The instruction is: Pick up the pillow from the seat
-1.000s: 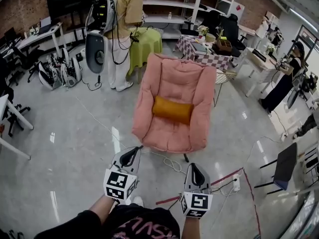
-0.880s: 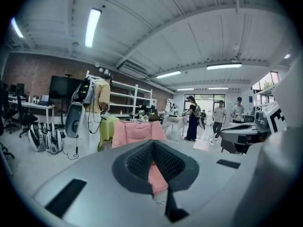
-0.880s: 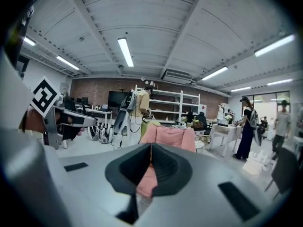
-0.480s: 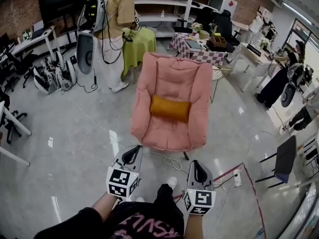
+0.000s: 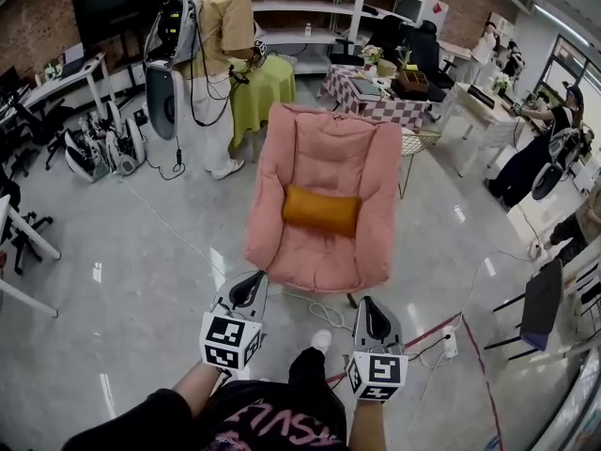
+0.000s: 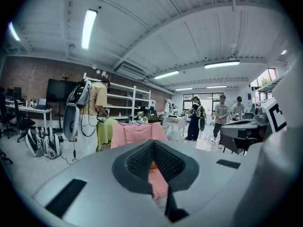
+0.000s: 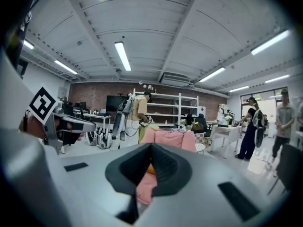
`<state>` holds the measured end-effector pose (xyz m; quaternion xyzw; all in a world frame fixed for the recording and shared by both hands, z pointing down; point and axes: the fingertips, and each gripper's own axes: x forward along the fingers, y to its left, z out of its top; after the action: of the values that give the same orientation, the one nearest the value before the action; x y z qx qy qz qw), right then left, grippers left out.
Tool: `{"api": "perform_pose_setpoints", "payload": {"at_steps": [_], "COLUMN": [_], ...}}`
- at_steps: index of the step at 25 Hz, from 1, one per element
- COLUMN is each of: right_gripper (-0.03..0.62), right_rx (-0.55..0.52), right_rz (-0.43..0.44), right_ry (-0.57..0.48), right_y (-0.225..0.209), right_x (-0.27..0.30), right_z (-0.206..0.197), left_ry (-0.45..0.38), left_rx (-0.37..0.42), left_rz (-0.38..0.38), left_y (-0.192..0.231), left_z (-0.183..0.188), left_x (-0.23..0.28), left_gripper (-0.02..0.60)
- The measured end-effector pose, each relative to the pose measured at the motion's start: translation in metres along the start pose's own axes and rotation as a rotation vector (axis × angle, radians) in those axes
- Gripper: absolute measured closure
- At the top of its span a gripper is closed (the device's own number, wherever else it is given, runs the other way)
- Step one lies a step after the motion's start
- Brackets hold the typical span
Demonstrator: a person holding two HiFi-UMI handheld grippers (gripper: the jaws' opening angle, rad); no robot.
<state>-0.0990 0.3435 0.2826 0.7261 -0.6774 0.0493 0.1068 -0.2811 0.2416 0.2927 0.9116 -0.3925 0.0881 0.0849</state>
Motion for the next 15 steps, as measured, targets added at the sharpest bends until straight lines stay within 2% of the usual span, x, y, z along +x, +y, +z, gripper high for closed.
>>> {"api": "perform_pose_setpoints", "payload": {"at_steps": [15], "right_gripper": [0.574], "right_rx": [0.011], "right_rz": [0.021], "right_ry": [0.035], "right_y": [-0.063], "right_x": [0.093], "right_z": [-0.019], "left_ry": [0.062], "left_rx": [-0.012], "left_rz": [0.041], "left_y": [0.005], "left_z": [-0.014], "left_x": [0.107], "left_gripper": [0.573]}}
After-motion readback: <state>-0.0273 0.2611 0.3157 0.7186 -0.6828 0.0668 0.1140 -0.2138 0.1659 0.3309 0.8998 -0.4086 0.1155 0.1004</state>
